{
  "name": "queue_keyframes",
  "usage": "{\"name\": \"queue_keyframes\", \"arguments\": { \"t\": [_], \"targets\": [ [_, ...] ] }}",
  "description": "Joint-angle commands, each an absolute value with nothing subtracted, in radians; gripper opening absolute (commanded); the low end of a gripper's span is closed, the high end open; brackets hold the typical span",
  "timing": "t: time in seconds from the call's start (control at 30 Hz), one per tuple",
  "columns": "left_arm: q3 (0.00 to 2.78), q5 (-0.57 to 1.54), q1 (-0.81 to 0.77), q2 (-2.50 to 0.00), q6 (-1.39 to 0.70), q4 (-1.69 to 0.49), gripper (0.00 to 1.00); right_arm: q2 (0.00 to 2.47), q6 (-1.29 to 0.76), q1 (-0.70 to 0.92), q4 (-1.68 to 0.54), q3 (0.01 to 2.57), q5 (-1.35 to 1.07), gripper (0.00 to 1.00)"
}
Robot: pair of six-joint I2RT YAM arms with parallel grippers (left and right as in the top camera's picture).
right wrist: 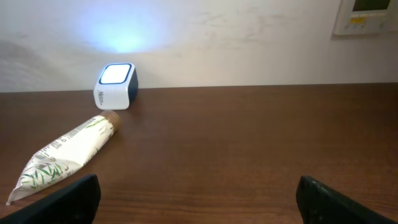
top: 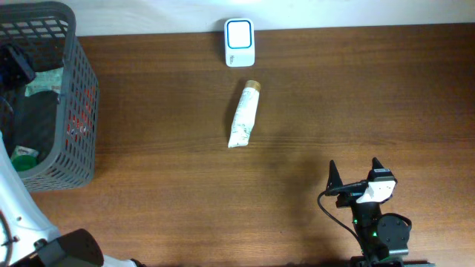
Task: Scan the item barcode
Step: 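Return the left gripper to the basket and grasp the red snack bag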
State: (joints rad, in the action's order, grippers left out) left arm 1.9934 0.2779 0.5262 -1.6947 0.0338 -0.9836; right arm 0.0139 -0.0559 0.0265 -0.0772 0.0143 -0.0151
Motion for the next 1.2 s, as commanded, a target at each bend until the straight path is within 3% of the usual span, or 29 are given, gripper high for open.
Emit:
{"name": "queue_keyframes", "arguments": {
  "t": [0.0,0.07,0.23,0.77,0.87,0.93,1.17],
  "targets": [
    [1.995,0.227,0.550,-1.761,0.037,-0.985,0.87,0.007,-0.059,0.022,-0.078,0.006,-0.006,0.98],
    [1.995,0.209,0.554,-1.805,0.047,-0.985,0.96,0.007,-0.059,0.022,-0.078,0.006,-0.006,0.98],
    [1.995,0.210,0.576,-1.939,0.103,-0.978,0.88,0.007,-0.059,0.022,-0.078,0.006,-0.006,0.99],
    [1.995,0.389,0.535,-2.261,0.400,-1.008,0.86,0.007,-0.059,0.022,-0.078,0.006,-0.006,0.99],
    [1.995,0.290,0.497,-2.306,0.399,-1.006,0.85,0.007,-0.059,0.022,-0.078,0.006,-0.006,0.98],
    [1.995,0.218,0.486,-2.329,0.397,-1.009,0.84,0.007,-0.059,0.022,-0.078,0.006,-0.006,0.99],
    [1.994,0.122,0.497,-2.374,0.390,-1.014,0.60,0.007,-0.059,0.022,-0.078,0.006,-0.006,0.99]
  ]
}}
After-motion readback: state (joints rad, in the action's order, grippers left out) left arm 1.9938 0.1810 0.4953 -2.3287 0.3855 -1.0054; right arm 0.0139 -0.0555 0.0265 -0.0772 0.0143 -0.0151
